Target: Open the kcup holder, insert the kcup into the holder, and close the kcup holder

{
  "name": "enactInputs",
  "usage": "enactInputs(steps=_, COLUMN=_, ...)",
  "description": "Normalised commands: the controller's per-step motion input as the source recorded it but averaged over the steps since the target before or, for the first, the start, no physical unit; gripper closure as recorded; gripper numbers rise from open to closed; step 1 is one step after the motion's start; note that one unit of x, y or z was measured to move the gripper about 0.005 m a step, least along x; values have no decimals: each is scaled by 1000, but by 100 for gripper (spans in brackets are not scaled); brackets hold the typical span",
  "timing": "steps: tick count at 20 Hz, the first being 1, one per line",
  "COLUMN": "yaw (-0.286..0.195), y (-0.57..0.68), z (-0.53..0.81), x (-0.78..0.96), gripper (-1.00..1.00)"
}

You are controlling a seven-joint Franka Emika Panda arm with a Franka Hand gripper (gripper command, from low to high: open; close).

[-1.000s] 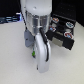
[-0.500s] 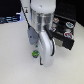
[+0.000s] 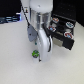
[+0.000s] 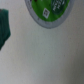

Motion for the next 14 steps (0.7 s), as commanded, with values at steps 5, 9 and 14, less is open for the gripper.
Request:
enactInputs(steps=5, yaw=-107, y=-121, z=-178, x=97, gripper=-100)
enactInputs(steps=9, yaw=0, y=0, z=-79, x=-74, gripper=-100)
enactInputs(steps=14, yaw=-49, y=-88, z=-111, x=-10, gripper=-100)
